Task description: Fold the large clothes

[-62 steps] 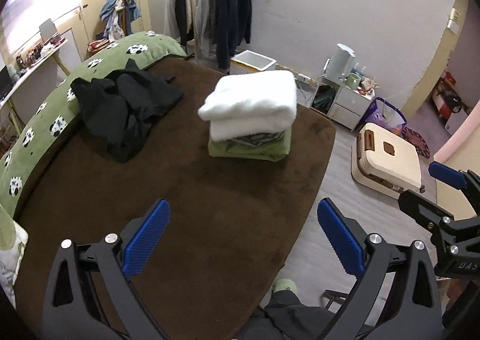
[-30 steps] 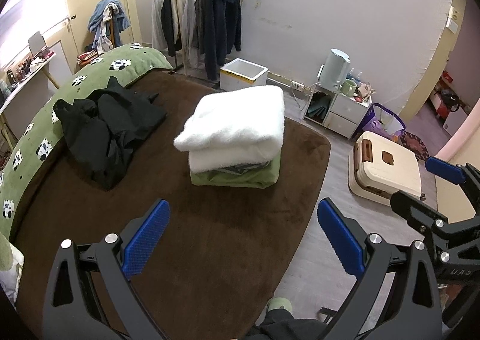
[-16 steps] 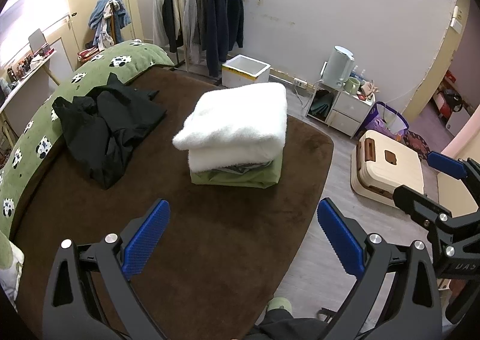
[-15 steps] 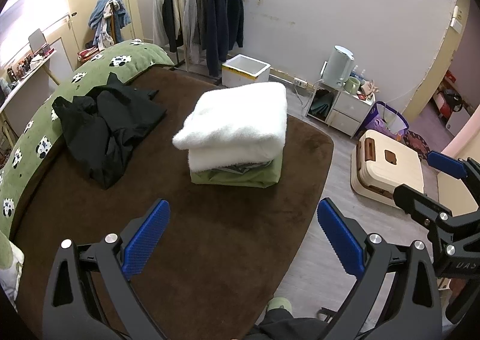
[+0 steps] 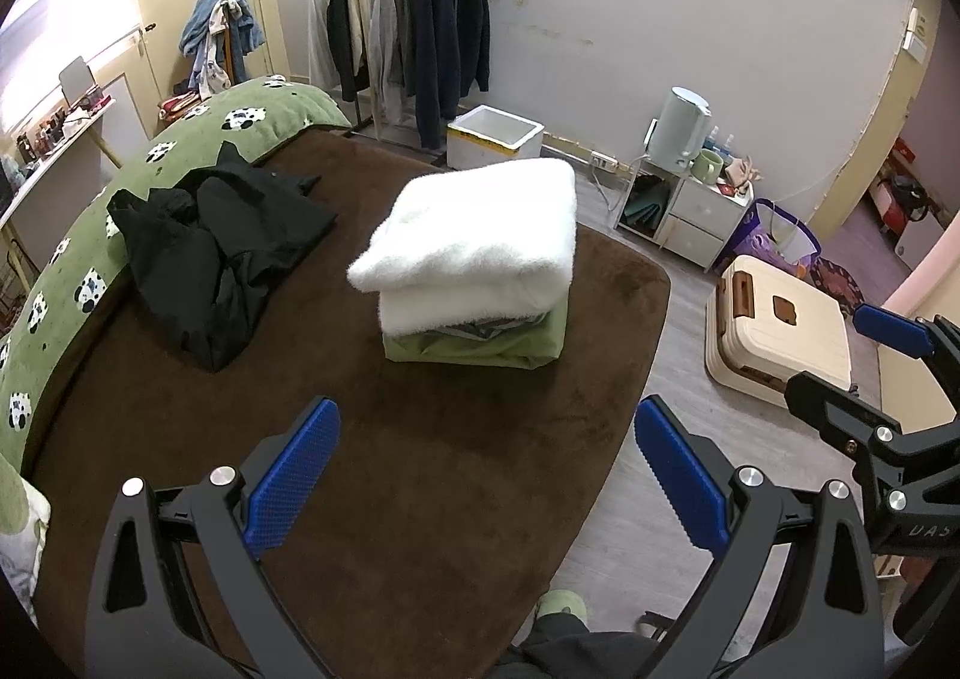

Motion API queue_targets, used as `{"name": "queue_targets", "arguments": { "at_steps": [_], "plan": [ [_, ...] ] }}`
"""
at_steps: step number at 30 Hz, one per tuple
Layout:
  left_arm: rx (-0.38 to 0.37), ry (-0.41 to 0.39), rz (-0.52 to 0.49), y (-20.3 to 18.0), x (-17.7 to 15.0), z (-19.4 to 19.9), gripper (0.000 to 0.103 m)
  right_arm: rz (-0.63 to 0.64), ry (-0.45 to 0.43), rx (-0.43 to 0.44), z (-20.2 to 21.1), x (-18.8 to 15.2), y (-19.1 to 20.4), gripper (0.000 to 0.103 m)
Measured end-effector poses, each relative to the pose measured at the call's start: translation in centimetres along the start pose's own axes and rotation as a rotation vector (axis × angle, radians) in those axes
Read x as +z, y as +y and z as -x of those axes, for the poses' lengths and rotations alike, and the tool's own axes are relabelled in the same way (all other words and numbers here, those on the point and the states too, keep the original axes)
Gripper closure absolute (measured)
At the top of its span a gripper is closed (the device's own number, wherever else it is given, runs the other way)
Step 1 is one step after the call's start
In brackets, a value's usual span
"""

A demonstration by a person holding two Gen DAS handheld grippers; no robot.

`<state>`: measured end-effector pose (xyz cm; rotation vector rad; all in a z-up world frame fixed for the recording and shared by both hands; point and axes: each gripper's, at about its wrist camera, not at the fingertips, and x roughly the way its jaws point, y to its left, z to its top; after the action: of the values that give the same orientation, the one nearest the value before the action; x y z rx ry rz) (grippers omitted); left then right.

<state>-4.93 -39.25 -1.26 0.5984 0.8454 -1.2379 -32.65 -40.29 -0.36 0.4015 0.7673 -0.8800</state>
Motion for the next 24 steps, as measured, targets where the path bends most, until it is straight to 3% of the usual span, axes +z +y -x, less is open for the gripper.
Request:
{"name": "queue_targets", "arguments": {
  "at_steps": [11, 24],
  "plan": [
    [0.008, 0.000, -0.001, 0.0, -0.5, -0.3, 0.007, 0.014, 0.016, 0.012, -0.7, -1.8, 0.8, 0.006],
    [0.006, -0.017, -0.001, -0.4, -0.2, -0.2, 0.007, 0.022, 0.016, 0.018, -0.9, -0.6, -0.1, 0.006]
  ]
}}
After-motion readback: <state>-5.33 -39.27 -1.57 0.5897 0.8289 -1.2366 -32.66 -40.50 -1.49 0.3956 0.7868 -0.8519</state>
